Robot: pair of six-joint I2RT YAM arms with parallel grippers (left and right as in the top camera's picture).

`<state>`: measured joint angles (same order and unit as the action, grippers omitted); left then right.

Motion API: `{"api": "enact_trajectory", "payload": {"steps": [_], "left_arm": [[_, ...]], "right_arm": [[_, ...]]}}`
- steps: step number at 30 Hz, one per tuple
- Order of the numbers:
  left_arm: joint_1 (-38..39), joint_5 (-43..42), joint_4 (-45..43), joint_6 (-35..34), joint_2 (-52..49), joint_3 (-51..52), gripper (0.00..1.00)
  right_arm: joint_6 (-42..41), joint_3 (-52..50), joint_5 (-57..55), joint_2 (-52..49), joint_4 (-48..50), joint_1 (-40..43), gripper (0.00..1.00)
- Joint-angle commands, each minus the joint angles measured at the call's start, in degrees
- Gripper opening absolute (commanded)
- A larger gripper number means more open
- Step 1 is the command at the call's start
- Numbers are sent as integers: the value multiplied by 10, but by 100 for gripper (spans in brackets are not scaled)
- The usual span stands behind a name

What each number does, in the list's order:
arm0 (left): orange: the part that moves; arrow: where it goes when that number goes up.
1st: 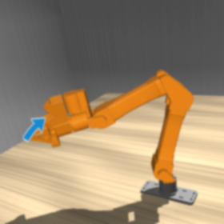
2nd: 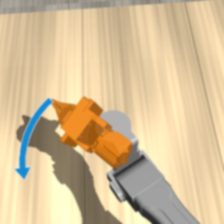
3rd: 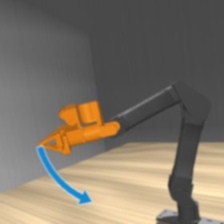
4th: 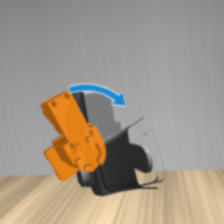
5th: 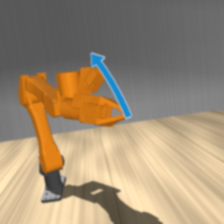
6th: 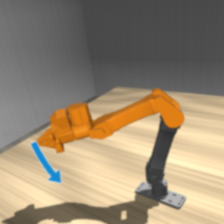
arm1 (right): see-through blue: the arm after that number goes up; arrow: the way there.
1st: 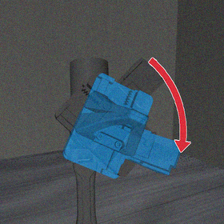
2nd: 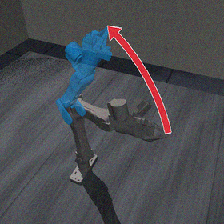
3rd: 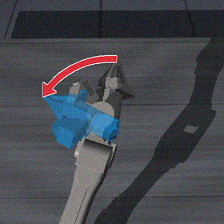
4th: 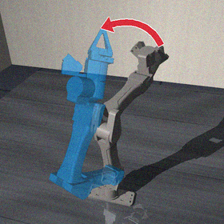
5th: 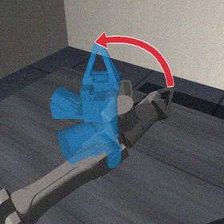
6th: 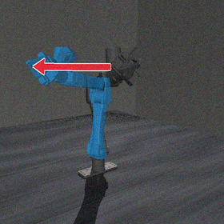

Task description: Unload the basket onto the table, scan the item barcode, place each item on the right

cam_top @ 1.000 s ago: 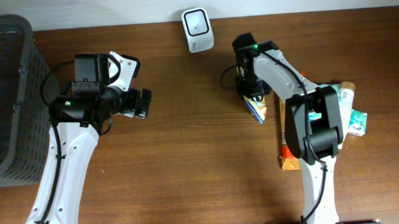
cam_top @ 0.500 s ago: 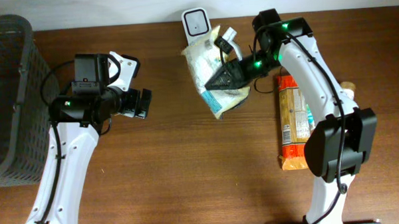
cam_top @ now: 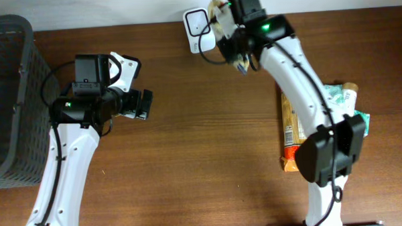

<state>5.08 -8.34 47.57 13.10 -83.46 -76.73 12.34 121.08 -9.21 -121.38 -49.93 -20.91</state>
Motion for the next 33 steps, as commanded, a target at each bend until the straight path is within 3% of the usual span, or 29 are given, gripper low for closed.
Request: {"api": "enact_trajectory", "payload": {"steps": [1, 4, 10, 29, 31, 33], "left_arm": [[1, -6, 1, 7, 5, -4, 99], [1, -6, 1, 7, 5, -4, 99], [1, -6, 1, 7, 5, -4, 99], [1, -6, 1, 7, 5, -4, 99], [1, -6, 1, 7, 5, -4, 99], [1, -6, 1, 7, 5, -4, 99]], "right_arm": [[14, 13, -295, -46, 129, -38, 4], [90, 13, -359, -126, 316, -53, 4], [361, 13, -397, -244, 474, -74, 4], [369, 13, -436, -244, 462, -69, 4], [306, 13, -432, -198, 425, -69, 4], [209, 13, -364, -103, 282, -69, 4]]}}
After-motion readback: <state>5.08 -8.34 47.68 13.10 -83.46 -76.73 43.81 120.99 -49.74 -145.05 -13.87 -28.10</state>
